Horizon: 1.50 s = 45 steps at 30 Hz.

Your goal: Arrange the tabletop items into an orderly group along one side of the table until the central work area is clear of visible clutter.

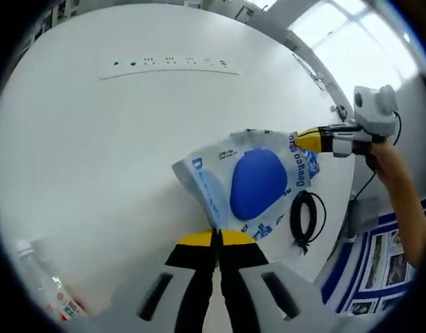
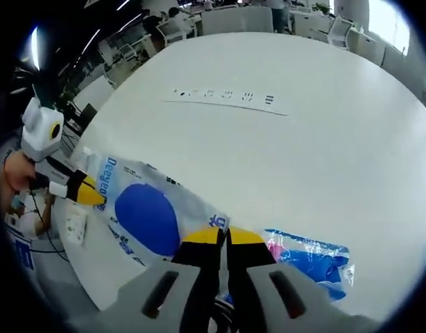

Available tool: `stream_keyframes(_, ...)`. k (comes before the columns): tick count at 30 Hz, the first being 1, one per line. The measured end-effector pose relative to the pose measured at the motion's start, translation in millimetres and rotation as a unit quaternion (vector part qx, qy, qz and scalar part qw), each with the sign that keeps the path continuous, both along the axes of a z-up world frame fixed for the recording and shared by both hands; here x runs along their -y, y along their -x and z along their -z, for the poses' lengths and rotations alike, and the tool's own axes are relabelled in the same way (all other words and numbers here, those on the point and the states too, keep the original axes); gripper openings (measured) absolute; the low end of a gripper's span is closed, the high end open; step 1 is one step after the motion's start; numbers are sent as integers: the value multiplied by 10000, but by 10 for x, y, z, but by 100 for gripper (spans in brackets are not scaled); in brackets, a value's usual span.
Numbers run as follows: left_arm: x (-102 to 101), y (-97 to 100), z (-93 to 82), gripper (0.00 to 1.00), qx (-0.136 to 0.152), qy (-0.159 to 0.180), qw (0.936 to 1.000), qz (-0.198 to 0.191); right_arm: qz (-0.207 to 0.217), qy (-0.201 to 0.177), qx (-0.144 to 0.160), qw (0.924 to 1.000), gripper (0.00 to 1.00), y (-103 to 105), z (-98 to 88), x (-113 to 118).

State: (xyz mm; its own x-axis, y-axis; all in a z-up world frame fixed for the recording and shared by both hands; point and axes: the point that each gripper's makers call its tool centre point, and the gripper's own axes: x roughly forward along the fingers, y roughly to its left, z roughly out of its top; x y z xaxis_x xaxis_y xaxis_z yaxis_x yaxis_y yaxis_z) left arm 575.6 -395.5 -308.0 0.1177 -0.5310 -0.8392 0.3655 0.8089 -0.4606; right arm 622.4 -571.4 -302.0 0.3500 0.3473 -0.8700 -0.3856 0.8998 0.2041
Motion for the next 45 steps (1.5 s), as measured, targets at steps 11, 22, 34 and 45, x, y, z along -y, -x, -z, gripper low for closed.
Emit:
stream_keyframes(11,40,15,112,0,-135,62,9999,-11,-164,345,-81,9992,0,-97,167,58)
stream_keyframes(22,48,16,187,0,-222,102,9997,-62,-209,499,-219,9983,0,-46,234,69)
stream_keyframes(34,25,-22,234,0,-241,126,9995,-159,-276,596,-232,9976,1,-28,249,79)
stream_keyframes(45,-9,-35,262,4,-196,86,9997,-139,-333,624,-233,9972,3,-12,245,70)
